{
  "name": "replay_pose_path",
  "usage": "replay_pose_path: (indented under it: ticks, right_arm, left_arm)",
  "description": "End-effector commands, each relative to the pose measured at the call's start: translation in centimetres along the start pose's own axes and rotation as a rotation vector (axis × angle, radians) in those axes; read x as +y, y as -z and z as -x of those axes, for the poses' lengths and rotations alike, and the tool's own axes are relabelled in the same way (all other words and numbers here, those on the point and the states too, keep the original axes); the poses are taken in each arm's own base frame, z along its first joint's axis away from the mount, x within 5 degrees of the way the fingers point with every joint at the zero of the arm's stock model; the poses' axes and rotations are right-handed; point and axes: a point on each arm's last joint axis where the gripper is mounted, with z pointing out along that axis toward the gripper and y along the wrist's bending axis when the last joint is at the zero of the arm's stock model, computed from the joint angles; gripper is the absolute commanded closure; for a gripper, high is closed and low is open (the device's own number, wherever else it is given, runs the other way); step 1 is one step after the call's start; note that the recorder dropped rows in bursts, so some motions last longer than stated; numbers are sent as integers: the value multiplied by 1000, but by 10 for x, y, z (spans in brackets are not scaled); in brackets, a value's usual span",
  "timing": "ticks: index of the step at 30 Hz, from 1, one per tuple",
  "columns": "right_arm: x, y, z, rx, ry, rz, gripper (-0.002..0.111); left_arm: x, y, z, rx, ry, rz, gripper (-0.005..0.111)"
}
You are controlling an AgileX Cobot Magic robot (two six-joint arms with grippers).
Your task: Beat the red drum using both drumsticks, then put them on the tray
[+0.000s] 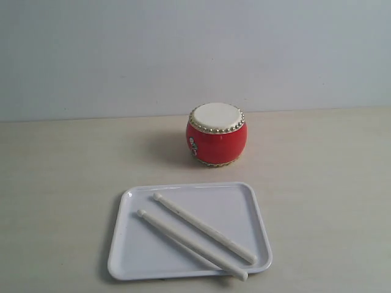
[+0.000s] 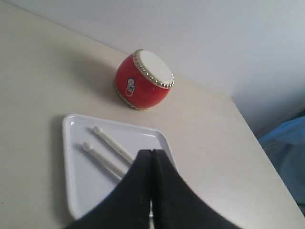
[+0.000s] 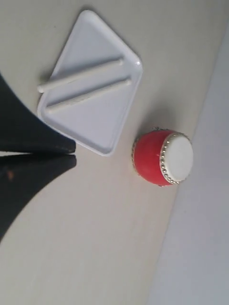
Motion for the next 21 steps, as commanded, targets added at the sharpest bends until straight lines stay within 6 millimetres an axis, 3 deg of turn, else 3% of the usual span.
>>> replay_pose_path:
  ticks: [1, 8, 21]
  right_arm:
    - [-7, 21, -19, -156, 7, -25, 108]
    - [-6, 19, -39, -245, 15, -11, 108]
    - [-4, 13, -42, -278, 22, 2, 108]
  left_arm:
    - [-10, 31, -17, -7, -5, 61, 107]
    - [-27, 84, -29, -164, -105, 176, 107]
    - [-22, 84, -21, -266, -144, 207, 107]
